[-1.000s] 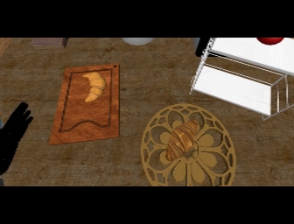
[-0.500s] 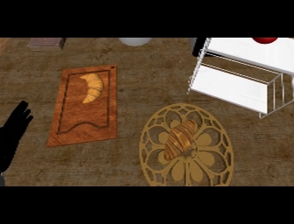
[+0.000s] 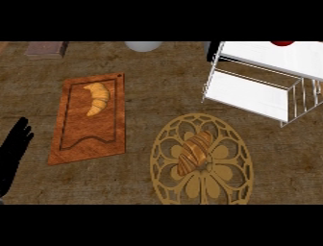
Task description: Pick the tomato from the placemat and place it in the tiered shelf
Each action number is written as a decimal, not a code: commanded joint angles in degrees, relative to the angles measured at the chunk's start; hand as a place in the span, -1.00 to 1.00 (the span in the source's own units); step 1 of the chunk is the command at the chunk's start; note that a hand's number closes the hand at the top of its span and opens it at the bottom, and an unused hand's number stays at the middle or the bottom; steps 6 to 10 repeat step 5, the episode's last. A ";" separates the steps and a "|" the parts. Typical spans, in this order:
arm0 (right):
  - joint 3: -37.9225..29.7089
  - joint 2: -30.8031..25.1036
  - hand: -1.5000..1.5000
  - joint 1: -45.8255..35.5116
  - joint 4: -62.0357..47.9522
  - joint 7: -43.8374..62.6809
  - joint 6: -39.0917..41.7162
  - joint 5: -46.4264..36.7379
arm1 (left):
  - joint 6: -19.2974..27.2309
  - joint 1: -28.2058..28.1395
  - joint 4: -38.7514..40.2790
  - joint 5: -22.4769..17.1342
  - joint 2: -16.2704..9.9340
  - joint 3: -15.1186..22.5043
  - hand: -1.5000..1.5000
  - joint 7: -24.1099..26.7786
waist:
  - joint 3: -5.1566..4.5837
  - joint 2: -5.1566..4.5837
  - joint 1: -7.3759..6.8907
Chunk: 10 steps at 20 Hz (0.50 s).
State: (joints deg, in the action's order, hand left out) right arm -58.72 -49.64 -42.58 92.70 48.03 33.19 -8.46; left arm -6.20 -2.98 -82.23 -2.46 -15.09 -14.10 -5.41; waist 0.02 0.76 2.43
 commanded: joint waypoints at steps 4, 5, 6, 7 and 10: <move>-17.96 -13.87 -1.00 9.22 -8.07 2.01 16.11 12.91 | -1.48 -0.80 2.52 -0.78 -0.80 -1.36 0.00 1.87 | 0.00 -0.04 0.81; -20.97 -16.70 -1.00 10.72 -11.26 -0.22 17.98 13.74 | -0.10 -0.94 1.13 -0.17 -0.07 -1.10 0.00 1.42 | 0.05 0.04 1.07; -20.97 -16.70 -1.00 10.72 -11.26 -0.22 17.98 13.74 | -0.10 -0.94 1.13 -0.17 -0.07 -1.10 0.00 1.42 | 0.05 0.04 1.07; -20.97 -16.70 -1.00 10.72 -11.26 -0.22 17.98 13.74 | -0.10 -0.94 1.13 -0.17 -0.07 -1.10 0.00 1.42 | 0.05 0.04 1.07; -20.97 -16.70 -1.00 10.72 -11.26 -0.22 17.98 13.74 | -0.10 -0.94 1.13 -0.17 -0.07 -1.10 0.00 1.42 | 0.05 0.04 1.07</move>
